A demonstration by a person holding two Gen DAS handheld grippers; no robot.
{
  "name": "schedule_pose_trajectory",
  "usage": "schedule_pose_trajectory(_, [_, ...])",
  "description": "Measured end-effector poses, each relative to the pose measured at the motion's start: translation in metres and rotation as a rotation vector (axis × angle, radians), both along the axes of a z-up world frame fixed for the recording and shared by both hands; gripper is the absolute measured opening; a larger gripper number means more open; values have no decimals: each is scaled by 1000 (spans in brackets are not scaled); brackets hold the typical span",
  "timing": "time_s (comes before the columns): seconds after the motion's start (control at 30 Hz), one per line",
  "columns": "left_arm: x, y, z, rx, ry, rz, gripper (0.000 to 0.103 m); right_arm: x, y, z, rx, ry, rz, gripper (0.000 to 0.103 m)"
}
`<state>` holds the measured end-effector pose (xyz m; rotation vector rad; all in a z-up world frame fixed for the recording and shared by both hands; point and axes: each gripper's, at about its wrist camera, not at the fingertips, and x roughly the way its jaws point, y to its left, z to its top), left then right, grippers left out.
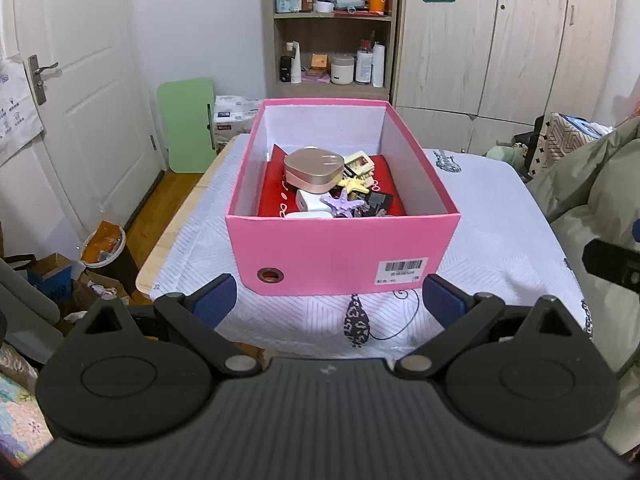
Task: Organize rigid objects
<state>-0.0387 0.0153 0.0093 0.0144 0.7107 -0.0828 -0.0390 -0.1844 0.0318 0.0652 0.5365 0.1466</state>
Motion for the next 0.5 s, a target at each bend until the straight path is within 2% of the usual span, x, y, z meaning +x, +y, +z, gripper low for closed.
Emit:
schedule_pose_trajectory(0.23, [0, -4, -3, -15, -2, -15, 103, -3, 1, -1, -32, -14, -7, 103])
schedule_pose_trajectory(0.5, [-1, -7, -8, -4, -6, -22, 103, -2, 1, -6, -22, 1, -35, 103])
